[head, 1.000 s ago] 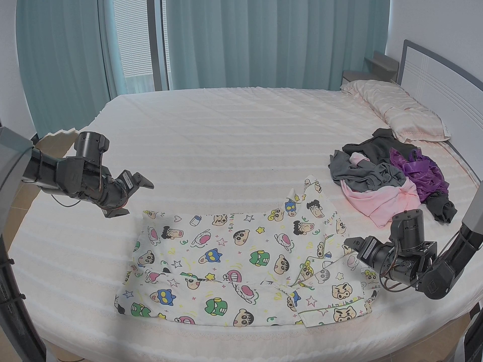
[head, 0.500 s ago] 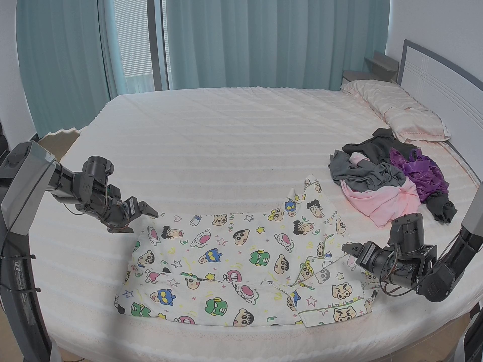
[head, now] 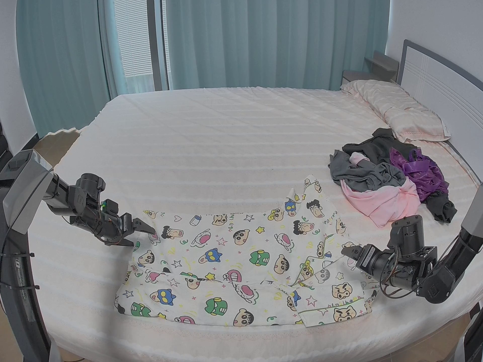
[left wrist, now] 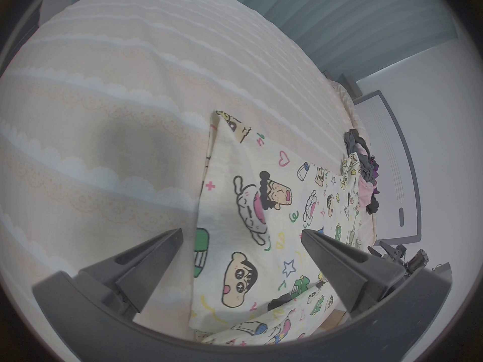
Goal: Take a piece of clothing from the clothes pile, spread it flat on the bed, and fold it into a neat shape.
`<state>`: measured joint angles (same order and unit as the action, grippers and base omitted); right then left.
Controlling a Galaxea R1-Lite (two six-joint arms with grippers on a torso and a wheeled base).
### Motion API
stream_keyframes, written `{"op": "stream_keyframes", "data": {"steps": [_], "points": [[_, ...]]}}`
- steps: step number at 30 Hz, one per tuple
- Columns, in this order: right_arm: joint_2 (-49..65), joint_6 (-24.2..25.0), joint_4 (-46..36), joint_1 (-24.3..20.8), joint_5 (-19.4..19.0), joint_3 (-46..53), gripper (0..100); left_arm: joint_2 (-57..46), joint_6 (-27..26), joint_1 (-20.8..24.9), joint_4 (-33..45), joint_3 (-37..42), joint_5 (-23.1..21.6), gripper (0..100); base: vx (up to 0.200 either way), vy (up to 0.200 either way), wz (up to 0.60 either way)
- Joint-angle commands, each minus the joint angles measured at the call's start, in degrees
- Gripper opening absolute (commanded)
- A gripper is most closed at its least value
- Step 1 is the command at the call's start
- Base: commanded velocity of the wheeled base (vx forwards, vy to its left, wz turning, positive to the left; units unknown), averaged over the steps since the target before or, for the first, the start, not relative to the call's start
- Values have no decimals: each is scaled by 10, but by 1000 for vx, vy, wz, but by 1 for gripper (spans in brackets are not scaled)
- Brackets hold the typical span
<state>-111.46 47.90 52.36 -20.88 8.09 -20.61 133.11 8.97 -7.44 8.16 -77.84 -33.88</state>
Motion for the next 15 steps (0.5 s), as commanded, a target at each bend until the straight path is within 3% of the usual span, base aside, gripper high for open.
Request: {"op": "stream_keyframes", "data": {"steps": [1, 5, 6, 15], "points": [[-2, 0, 0, 0, 0, 0, 100, 13, -4, -1, 0, 2, -1, 100, 0, 0, 0], [-3, 1, 0, 0, 0, 0, 100, 14, -4, 0, 1, 5, -2, 100, 0, 0, 0], [-3, 1, 0, 0, 0, 0, 100, 13, -2, 0, 1, 5, -2, 0, 0, 0, 0], [-6, 1, 0, 0, 0, 0, 100, -11, 1, -14, 5, 39, 3, 0, 0, 0, 0]]}}
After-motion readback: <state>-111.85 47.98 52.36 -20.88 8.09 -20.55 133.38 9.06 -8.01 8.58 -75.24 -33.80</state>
